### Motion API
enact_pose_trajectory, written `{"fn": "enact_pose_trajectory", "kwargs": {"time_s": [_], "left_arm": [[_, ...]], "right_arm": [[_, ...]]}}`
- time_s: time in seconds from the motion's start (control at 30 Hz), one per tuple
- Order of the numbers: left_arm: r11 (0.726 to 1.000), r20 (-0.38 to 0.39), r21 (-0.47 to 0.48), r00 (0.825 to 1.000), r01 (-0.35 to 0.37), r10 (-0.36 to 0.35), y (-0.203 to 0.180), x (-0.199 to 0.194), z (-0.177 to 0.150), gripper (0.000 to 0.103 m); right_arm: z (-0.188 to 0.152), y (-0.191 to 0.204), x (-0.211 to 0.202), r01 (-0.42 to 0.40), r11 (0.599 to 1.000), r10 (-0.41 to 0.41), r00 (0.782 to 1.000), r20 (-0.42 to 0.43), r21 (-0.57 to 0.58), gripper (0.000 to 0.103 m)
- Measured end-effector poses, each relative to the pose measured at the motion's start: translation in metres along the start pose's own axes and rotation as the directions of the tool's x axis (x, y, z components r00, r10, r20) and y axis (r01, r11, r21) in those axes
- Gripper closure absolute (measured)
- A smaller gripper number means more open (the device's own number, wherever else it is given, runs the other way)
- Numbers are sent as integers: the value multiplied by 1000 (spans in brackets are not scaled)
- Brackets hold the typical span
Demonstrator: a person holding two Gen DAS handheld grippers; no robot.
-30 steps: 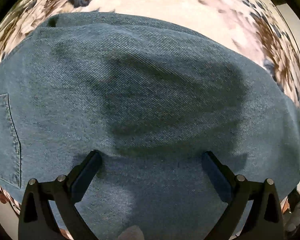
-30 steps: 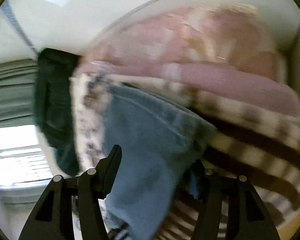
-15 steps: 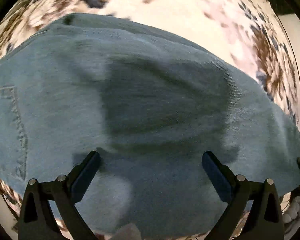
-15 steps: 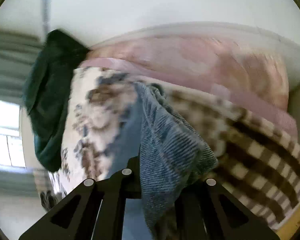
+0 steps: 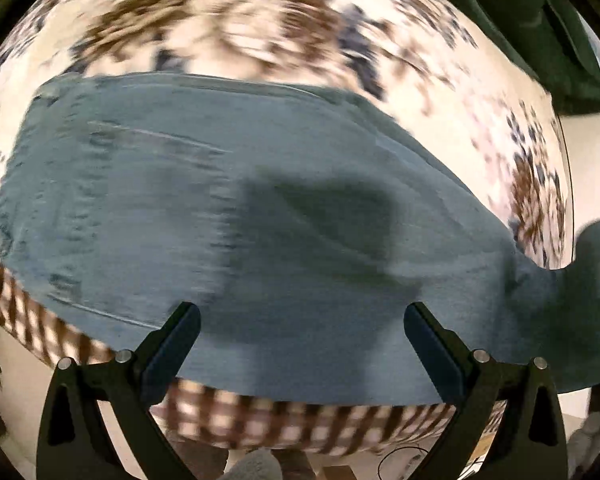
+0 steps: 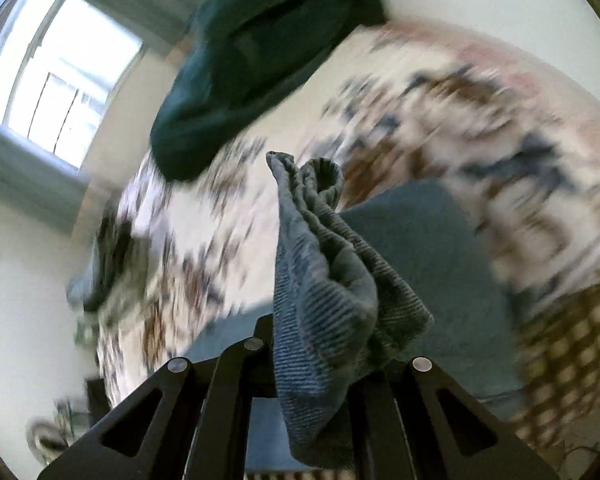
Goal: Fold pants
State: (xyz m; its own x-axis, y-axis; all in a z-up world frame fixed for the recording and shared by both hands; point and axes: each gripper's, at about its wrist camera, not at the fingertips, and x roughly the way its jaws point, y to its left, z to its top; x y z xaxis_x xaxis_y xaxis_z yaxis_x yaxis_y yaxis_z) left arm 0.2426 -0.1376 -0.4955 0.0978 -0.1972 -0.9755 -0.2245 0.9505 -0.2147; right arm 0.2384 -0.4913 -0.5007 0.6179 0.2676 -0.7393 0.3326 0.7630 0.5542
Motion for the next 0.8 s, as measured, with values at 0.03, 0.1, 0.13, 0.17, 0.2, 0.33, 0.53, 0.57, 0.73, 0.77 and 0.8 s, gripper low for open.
{"fn": "enact_pose_trajectory", "kwargs": {"time_s": [0.03,0.1,0.13,0.17,0.2,0.33,0.53,0.57,0.73,0.77,0.8], "left_arm": [[1000,8,-11,1000,-5,5,17,-3,-6,0],[1000,23,-22,1000,-13,14,33,-6,-13,0],[999,27,-27,999,-21,22,45,-6,-7,0],[999,32,-31,999,-27,28,52,-6,-6,0],[999,35,-38,999,-32,33,62,-7,-5,0],[996,31,-75,999,-42,44,97,-5,1,0],[993,55,-118,998,-17,24,116,-16,16,0],[993,59,-118,998,-9,16,115,-18,18,0],[994,67,-77,995,73,-68,80,-17,31,0],[994,58,-60,994,93,-90,71,-14,32,0],[994,47,-36,993,107,-105,56,-8,34,0]], "right_arm": [[-17,17,20,13,999,-14,999,-32,-52,96],[-45,39,54,7,995,-17,995,-101,-100,96],[-60,47,67,9,992,-25,992,-126,-130,96],[-77,56,83,8,987,-34,987,-158,-161,96],[-91,64,97,10,981,-48,980,-195,-194,96],[-145,100,138,69,941,-179,932,-315,-330,60],[-150,125,116,-133,961,15,902,-431,-243,33],[-142,118,106,-98,966,-9,913,-408,-241,31],[-98,61,61,178,957,-245,920,-306,-231,31],[-90,44,52,255,942,-312,903,-295,-216,31],[-83,27,43,311,931,-357,887,-293,-193,31]]}}
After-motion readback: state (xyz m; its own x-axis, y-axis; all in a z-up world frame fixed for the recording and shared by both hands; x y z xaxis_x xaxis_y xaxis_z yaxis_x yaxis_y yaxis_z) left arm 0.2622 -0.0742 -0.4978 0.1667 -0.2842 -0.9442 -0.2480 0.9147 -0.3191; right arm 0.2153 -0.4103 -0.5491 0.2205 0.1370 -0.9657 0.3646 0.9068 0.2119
